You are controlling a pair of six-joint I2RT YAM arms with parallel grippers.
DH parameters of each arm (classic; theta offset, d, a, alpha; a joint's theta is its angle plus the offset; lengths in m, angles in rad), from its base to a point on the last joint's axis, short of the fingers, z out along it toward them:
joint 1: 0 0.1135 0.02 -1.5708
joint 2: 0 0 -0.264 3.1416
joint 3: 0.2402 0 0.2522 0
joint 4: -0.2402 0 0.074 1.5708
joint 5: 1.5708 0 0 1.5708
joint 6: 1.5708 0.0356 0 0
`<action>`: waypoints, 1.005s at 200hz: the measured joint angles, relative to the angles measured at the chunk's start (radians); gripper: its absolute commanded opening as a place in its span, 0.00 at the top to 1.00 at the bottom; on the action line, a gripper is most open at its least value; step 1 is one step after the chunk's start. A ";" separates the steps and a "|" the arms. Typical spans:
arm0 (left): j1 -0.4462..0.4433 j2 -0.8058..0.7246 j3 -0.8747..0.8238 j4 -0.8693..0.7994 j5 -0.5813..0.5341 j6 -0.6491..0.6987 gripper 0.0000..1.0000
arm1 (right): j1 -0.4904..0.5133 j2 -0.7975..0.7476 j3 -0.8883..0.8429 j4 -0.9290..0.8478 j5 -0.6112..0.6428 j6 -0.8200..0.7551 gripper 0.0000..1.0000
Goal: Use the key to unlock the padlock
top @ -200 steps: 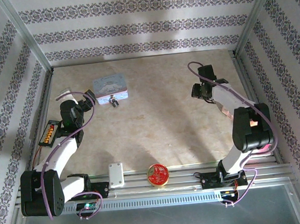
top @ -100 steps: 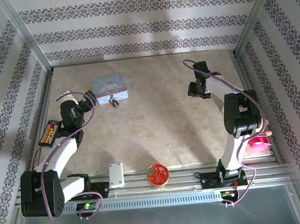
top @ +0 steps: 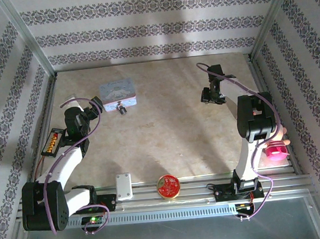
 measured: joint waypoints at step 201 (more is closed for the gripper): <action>0.000 0.056 0.005 -0.001 0.020 -0.037 0.01 | 0.000 0.055 0.035 -0.007 -0.055 -0.021 0.73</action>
